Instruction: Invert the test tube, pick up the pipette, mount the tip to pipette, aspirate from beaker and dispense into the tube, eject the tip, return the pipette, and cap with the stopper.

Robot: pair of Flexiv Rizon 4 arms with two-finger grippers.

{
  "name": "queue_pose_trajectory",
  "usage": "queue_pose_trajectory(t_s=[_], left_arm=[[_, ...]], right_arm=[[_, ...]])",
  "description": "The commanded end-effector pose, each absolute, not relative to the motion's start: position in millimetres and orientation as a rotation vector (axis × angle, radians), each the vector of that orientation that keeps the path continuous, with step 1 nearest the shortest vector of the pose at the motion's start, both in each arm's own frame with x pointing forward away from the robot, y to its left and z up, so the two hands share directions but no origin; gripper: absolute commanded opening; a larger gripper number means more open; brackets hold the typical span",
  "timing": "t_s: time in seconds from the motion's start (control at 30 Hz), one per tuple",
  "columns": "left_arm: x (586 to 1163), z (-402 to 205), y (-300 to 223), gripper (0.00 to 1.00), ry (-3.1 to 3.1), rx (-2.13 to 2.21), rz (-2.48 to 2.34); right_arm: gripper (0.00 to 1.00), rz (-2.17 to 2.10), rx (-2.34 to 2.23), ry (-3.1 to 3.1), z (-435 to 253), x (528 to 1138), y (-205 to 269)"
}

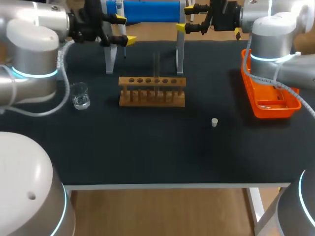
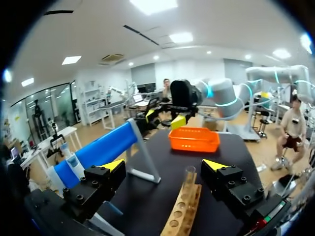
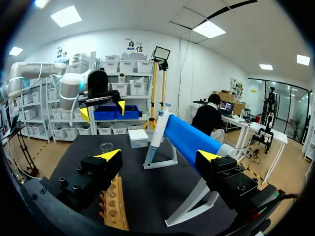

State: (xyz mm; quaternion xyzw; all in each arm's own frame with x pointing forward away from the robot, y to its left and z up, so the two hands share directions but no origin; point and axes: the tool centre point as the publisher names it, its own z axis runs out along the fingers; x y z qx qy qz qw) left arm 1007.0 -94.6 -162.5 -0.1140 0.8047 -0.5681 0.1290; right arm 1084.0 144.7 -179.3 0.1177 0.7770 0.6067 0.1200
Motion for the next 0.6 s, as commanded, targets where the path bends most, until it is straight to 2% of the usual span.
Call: queue_pose_trajectory(t_s=[0.03, 0.37, 0.6], left_arm=[[1012, -165, -90, 1.0, 2.41, -0.17, -1.821], [1012, -165, -90, 1.0, 2.41, -0.17, -1.821], [997, -166, -124, 1.0, 2.505, -0.052, -1.726]], right_arm=[[1.0, 1.772, 0.342, 2.276, -179, 1085, 144], [1.0, 1.772, 0.342, 2.276, -179, 1085, 144], [1.0, 1.772, 0.342, 2.276, -179, 1085, 144]])
